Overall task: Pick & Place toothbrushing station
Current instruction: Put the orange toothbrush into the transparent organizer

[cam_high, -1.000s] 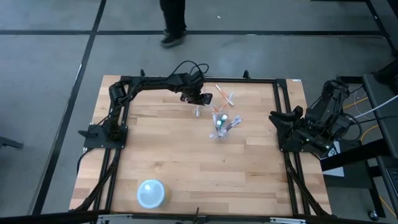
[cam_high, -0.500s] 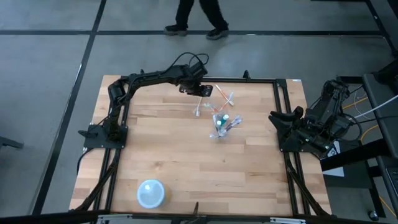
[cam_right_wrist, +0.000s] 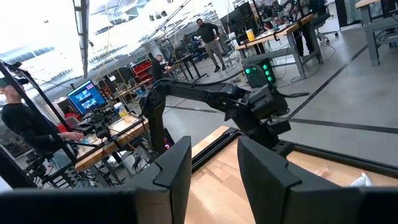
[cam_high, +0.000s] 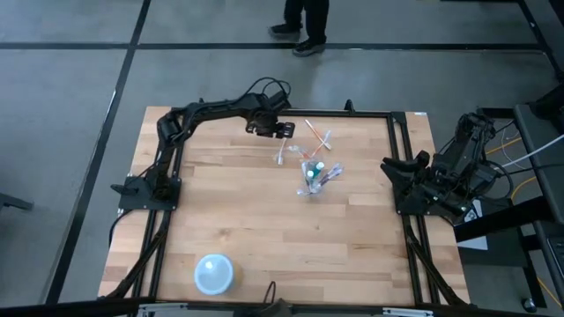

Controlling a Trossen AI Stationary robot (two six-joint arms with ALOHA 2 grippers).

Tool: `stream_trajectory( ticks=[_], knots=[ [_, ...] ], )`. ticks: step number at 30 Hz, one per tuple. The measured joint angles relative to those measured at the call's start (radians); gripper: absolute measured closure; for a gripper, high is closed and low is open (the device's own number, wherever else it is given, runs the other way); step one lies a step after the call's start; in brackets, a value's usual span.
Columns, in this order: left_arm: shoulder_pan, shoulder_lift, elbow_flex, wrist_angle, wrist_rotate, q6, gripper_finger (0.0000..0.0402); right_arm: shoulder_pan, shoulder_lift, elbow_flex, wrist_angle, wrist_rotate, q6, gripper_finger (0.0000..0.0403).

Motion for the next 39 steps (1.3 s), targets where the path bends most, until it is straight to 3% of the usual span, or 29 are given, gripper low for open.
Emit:
stream_trajectory(
  ticks=[10,29,35,39],
  knots=[
    [-0.020,0.063,-0.001,0.003,0.072,0.007,0.0233,0.028,0.000,0.000,0.000,-0.002,0.021,0.0271],
    [-0.075,0.099,-0.001,0.006,0.070,-0.012,0.0234,0.031,0.000,0.000,0.000,0.001,0.025,0.0271],
    [-0.077,0.113,-0.001,-0.016,0.072,-0.015,0.0266,0.031,0.000,0.000,-0.001,-0.007,0.024,0.0271],
    [-0.082,0.144,0.002,-0.014,0.154,-0.007,0.0311,0.031,0.005,0.000,-0.001,-0.007,0.022,0.0271]
  ],
)
